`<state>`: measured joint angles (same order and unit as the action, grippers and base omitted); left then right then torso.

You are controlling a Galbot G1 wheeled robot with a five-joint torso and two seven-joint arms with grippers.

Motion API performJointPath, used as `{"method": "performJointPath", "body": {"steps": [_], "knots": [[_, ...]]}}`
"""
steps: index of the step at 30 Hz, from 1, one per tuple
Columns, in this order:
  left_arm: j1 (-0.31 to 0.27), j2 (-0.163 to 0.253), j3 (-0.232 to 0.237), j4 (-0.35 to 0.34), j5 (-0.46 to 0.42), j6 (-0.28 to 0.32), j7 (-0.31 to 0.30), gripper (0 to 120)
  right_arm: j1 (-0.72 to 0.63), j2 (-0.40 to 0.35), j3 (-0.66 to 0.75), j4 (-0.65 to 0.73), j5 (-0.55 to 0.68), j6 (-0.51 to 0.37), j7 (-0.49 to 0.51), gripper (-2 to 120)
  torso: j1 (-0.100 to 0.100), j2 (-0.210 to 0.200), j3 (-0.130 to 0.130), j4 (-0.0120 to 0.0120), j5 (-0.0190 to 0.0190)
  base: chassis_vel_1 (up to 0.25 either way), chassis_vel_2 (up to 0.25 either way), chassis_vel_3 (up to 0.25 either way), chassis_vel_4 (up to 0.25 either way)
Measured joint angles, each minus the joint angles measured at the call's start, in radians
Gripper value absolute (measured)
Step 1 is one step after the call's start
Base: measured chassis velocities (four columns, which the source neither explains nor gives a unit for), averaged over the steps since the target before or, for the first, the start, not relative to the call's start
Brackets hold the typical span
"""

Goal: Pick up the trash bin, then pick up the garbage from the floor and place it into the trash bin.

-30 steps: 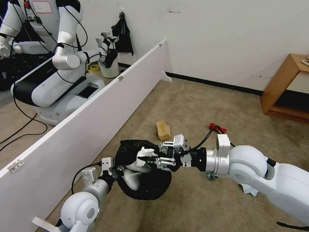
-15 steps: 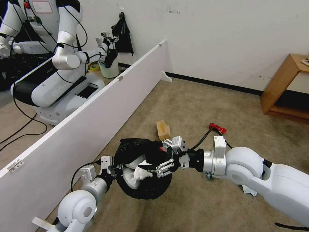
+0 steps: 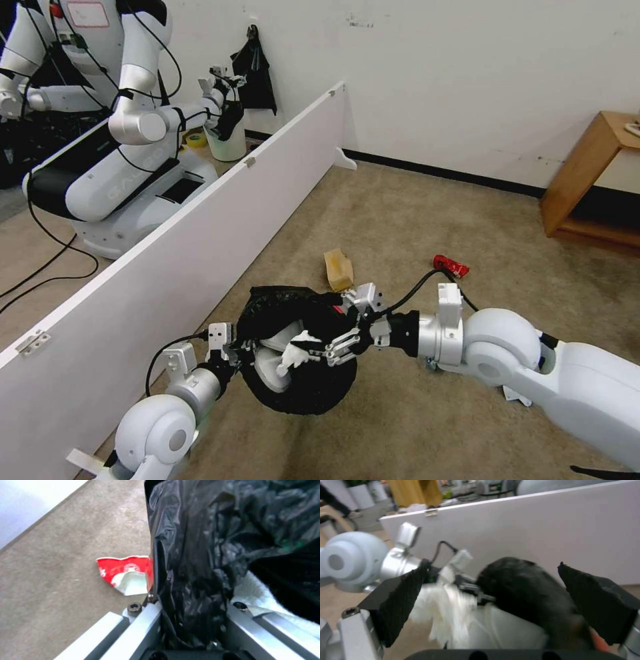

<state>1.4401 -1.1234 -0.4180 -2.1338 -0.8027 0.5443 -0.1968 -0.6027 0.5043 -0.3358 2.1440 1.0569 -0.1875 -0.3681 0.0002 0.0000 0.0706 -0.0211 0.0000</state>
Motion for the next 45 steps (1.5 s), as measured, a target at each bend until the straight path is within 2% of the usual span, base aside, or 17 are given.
{"method": "performJointPath", "body": {"steps": [1,3,5,6,7,9,11,12,14,15,16,18,20,24,27,36,45], "knots": [[0.000,0.000,0.000,0.000,0.000,0.000,0.000,0,0.000,0.000,0.000,0.000,0.000,0.000,0.000,100,0.000,0.000,0.000,0.0000,0.0000,0.000,0.000,0.000,0.000],[0.020,-0.006,-0.006,0.015,0.030,-0.007,0.005,0,-0.052,-0.065,0.067,0.006,0.032,0.037,0.021,100,0.000,0.000,0.000,-0.0004,-0.0001,0.000,0.000,0.000,0.000],[0.028,-0.014,-0.009,0.018,0.043,-0.011,0.011,0,-0.064,-0.073,0.079,-0.007,0.036,0.055,0.023,100,0.000,0.000,0.000,-0.0006,-0.0001,0.000,0.000,0.000,0.000],[0.044,-0.041,-0.019,0.027,0.092,-0.027,0.014,0,-0.086,-0.070,0.100,-0.043,0.024,0.086,0.032,100,0.000,0.000,0.000,-0.0003,0.0000,0.000,0.000,0.000,0.000],[0.044,-0.041,-0.019,0.027,0.092,-0.027,0.014,0,-0.086,-0.070,0.100,-0.043,0.024,0.086,0.032,100,0.000,0.000,0.000,-0.0003,0.0000,0.000,0.000,0.000,0.000],[0.067,-0.073,-0.036,0.018,0.138,-0.027,0.008,0,-0.117,-0.045,0.132,-0.091,0.012,0.110,0.071,100,0.000,0.000,0.000,0.0003,0.0001,0.000,0.000,0.000,0.000],[0.074,-0.082,-0.040,0.013,0.163,-0.025,0.009,0,-0.151,-0.031,0.166,-0.117,0.006,0.119,0.096,100,0.000,0.000,0.000,0.0010,0.0005,0.000,0.000,0.000,0.000],[0.075,-0.091,-0.040,0.013,0.179,-0.025,0.008,0,-0.212,-0.023,0.224,-0.145,-0.007,0.127,0.121,100,0.000,0.000,0.000,0.0003,0.0001,0.000,0.000,0.000,0.000],[0.075,-0.095,-0.040,0.013,0.179,-0.024,0.004,0,-0.237,-0.020,0.247,-0.152,-0.012,0.129,0.131,100,0.000,0.000,0.000,0.0000,-0.0001,0.000,0.000,0.000,0.000],[0.071,-0.105,-0.041,0.017,0.181,-0.023,-0.001,0,-0.303,-0.008,0.315,-0.167,-0.022,0.132,0.169,100,0.000,0.000,0.000,-0.0006,0.0004,0.000,0.000,0.000,0.000],[0.071,-0.105,-0.041,0.017,0.181,-0.023,-0.001,0,-0.303,-0.008,0.315,-0.167,-0.022,0.132,0.169,100,0.000,0.000,0.000,-0.0006,0.0004,0.000,0.000,0.000,0.000],[0.069,-0.127,-0.038,0.025,0.188,-0.023,-0.007,0,-0.408,0.015,0.434,-0.172,-0.029,0.126,0.221,100,0.000,0.000,0.000,-0.0004,0.0000,0.000,0.000,0.000,0.000],[0.069,-0.130,-0.038,0.025,0.189,-0.023,-0.009,0,-0.424,0.018,0.453,-0.172,-0.031,0.125,0.226,100,0.000,0.000,0.000,-0.0004,0.0001,0.000,0.000,0.000,0.000],[0.069,-0.150,-0.027,0.037,0.230,-0.026,0.010,0,-0.588,0.024,0.604,-0.192,-0.078,0.122,0.234,100,0.000,0.000,0.000,-0.0001,0.0001,0.000,0.000,0.000,0.000],[0.062,-0.162,-0.019,0.047,0.240,-0.028,0.011,0,-0.651,0.039,0.660,-0.210,-0.104,0.123,0.225,100,0.000,0.000,0.000,-0.0002,0.0001,0.000,0.000,0.000,0.000],[0.053,-0.172,-0.015,0.054,0.239,-0.029,0.007,0,-0.705,0.071,0.717,-0.226,-0.130,0.127,0.205,100,0.000,0.000,0.000,0.0001,0.0000,0.000,0.000,0.000,0.000],[0.066,-0.158,-0.028,0.044,0.223,-0.044,-0.005,0,-0.712,0.099,0.721,-0.231,-0.148,0.126,0.199,100,0.000,0.000,0.000,-0.0007,0.0000,-0.024,-0.016,-0.020,-0.026]]}}
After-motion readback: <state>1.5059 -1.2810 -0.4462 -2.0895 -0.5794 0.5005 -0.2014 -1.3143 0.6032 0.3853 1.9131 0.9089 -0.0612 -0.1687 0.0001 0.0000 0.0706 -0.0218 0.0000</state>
